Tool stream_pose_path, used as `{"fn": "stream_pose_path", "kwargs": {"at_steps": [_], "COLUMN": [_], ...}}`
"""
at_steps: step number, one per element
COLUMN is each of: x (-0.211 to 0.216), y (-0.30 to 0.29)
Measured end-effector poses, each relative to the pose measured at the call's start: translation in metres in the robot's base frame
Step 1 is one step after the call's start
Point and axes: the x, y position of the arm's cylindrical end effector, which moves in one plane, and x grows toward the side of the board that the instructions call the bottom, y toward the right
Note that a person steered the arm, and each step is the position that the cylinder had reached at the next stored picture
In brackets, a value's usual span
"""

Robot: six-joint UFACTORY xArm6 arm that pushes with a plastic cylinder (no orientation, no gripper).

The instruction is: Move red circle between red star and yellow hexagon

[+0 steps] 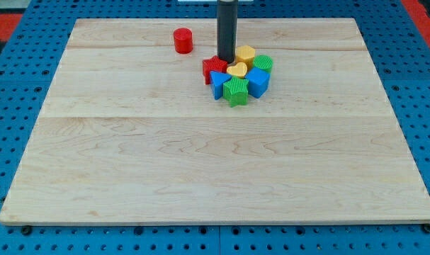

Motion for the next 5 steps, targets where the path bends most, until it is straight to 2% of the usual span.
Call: {"fn": "stream_pose_path", "kwargs": {"at_steps": [1, 3, 5], "x": [-0.033, -0.035, -0.078], "y": [-0.001, 0.022, -0.006]}}
